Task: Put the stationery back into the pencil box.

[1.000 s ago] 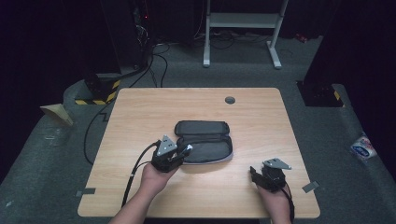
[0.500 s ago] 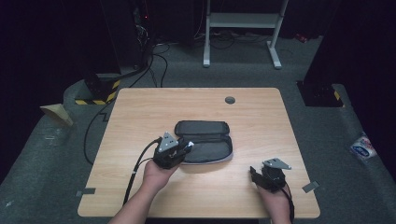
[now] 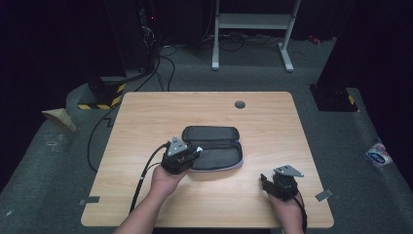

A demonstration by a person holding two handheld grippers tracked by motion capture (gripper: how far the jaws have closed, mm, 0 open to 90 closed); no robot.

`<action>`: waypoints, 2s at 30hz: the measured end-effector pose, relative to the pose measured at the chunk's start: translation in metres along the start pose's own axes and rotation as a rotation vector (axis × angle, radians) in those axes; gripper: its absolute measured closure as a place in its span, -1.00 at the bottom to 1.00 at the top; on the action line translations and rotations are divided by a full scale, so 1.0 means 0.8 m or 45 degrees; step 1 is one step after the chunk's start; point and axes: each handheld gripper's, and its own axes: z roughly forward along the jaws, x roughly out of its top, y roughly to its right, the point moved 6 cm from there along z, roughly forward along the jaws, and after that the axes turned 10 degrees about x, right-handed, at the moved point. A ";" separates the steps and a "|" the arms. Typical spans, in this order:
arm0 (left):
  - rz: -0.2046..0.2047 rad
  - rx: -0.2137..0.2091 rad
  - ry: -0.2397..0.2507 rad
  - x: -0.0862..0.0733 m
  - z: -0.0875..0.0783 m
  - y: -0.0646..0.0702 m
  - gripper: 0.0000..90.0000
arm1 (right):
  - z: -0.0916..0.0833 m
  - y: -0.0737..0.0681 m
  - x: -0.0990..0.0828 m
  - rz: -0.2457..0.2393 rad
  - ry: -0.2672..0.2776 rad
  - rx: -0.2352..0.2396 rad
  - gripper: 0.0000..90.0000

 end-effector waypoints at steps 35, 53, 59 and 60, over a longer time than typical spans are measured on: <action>0.062 0.018 -0.143 0.002 0.058 0.005 0.62 | 0.000 0.000 0.000 -0.003 0.000 0.002 -0.13; 0.224 0.099 -0.393 -0.017 0.085 0.006 0.62 | 0.000 0.000 0.000 -0.001 -0.001 0.001 -0.13; 0.248 0.105 -0.410 -0.019 0.085 0.007 0.61 | 0.000 0.000 0.000 0.001 -0.001 0.001 -0.13; 0.249 0.109 -0.411 -0.019 0.086 0.007 0.60 | 0.000 0.000 0.000 -0.001 0.000 0.002 -0.13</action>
